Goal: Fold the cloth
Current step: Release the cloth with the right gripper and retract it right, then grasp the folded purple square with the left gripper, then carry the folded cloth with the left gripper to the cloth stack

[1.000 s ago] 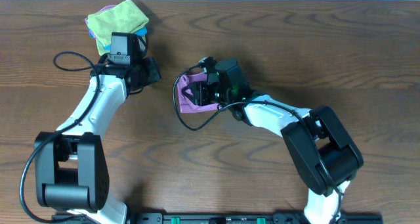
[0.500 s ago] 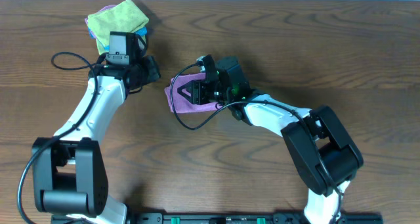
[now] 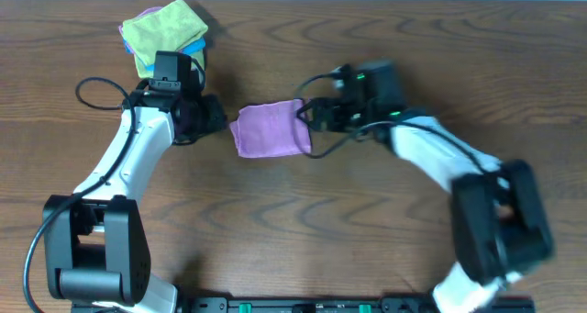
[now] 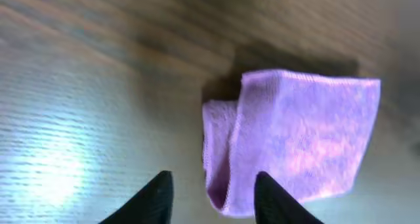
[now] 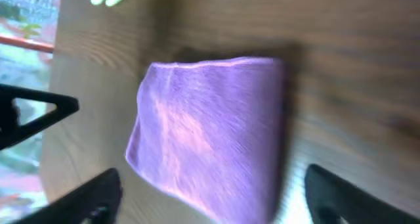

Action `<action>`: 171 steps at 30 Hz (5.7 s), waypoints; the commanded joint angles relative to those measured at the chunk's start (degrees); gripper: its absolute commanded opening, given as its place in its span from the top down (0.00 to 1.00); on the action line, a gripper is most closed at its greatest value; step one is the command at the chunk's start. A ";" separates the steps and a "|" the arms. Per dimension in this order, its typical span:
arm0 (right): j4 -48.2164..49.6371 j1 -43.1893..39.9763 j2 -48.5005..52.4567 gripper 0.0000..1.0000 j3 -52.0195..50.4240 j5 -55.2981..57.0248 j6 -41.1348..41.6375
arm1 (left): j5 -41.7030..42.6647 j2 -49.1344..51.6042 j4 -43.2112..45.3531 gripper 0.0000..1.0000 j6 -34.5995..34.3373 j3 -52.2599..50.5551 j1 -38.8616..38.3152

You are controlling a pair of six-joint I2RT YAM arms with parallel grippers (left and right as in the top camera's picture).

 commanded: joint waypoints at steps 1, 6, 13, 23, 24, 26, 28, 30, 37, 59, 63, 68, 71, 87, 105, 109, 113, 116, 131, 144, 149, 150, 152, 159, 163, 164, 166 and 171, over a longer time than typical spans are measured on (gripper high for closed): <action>-7.17 -3.82 -9.29 0.01 0.70 -1.09 -13.35 | 5.07 -1.09 -1.20 0.54 0.61 1.20 0.48; -24.63 -10.58 -20.61 0.01 0.70 -1.07 -24.39 | 9.18 -1.09 -3.21 0.54 -1.42 1.18 0.46; -41.46 -24.33 -38.14 0.01 -4.17 -1.64 -37.46 | 13.86 -1.09 -4.17 0.55 -8.09 -1.36 0.33; -39.95 -35.74 -64.76 0.01 -23.28 -5.42 -37.70 | 20.74 -1.09 -0.63 0.55 -13.18 -7.19 0.04; -39.80 -35.71 -66.71 0.01 -24.72 -5.42 -37.70 | 20.81 -1.09 -0.31 0.53 -14.03 -7.19 -0.31; -39.89 -35.71 -68.41 0.01 -26.10 -5.42 -37.59 | 21.09 -1.09 0.20 0.50 -14.86 -7.19 -1.03; -40.02 -35.71 -68.91 0.01 -26.64 -5.22 -37.27 | 20.50 -1.09 0.66 0.42 -15.58 -7.19 -2.21; -40.04 -35.71 -68.87 0.01 -26.64 -4.57 -37.24 | 19.21 -1.07 1.92 0.28 -17.00 -7.32 -4.07; -40.04 -35.56 -68.87 0.01 -26.64 -4.63 -37.29 | 15.96 -1.07 11.21 0.03 -26.69 -12.96 -6.43; -40.04 -35.54 -68.87 0.01 -26.64 -4.63 -37.29 | 8.11 2.12 40.79 0.05 -39.74 -29.53 -8.07; -40.04 -35.56 -68.87 0.01 -26.64 -4.63 -37.29 | 7.43 4.74 44.72 0.05 -40.54 -29.51 -9.33; -40.04 -35.54 -68.87 0.01 -26.64 -4.63 -37.29 | 6.21 10.45 49.33 0.08 -42.49 -29.51 -9.97; -40.04 -35.56 -68.87 0.01 -26.64 -4.63 -37.29 | 6.36 13.64 55.34 0.19 -42.25 -29.51 -9.94; -40.04 -35.54 -68.87 0.01 -26.64 -4.63 -37.29 | 9.73 25.51 76.04 0.94 -35.78 -28.79 -10.91; -40.04 -35.54 -68.87 0.01 -26.64 -4.63 -37.29 | 14.05 9.01 37.51 0.94 -33.00 7.06 -7.15; -40.04 -35.54 -68.87 0.01 -26.64 -4.63 -37.29 | 7.96 9.31 25.38 0.94 -29.29 20.13 -5.16; -40.04 -35.54 -68.87 0.01 -26.64 -4.63 -37.29 | 2.45 9.55 22.14 0.94 -26.95 27.69 -2.58; -40.04 -35.54 -68.87 0.01 -26.64 -4.63 -37.29 | 0.07 10.12 22.25 0.94 -26.73 30.58 0.11; -40.04 -35.56 -68.87 0.01 -26.64 -4.63 -37.29 | 0.48 22.80 27.67 0.94 -26.29 42.38 7.91; -40.04 -35.56 -68.87 0.01 -26.64 -4.63 -37.29 | -1.11 28.06 23.63 0.94 -20.00 45.90 9.38; -40.04 -35.56 -68.87 0.01 -26.64 -4.63 -37.29 | -3.13 28.06 20.83 0.94 -17.68 45.90 10.23; -40.04 -35.54 -68.87 0.01 -26.64 -4.63 -37.29 | -3.56 28.06 20.28 0.94 -17.49 45.88 10.34; -40.04 -35.54 -68.87 0.01 -26.64 -4.63 -37.29 | -3.98 28.06 19.10 0.94 -16.04 45.88 10.51; -40.04 -35.56 -68.87 0.01 -26.64 -4.63 -37.29 | -7.56 28.06 12.61 0.94 -11.85 45.88 10.58; -40.04 -35.56 -68.87 0.01 -26.64 -4.63 -37.29 | -10.43 28.06 9.51 0.94 -9.57 45.88 10.58; -40.04 -35.54 -68.87 0.01 -26.64 -4.63 -37.29 | -10.73 28.06 9.07 0.94 -9.18 45.88 10.58; -40.04 -35.56 -68.87 0.01 -26.64 -4.63 -37.29 | -11.74 28.06 7.93 0.94 -8.79 45.88 10.58; -40.04 -35.54 -68.87 0.01 -26.64 -4.63 -37.29 | -14.25 28.06 5.75 0.94 -7.17 45.88 10.58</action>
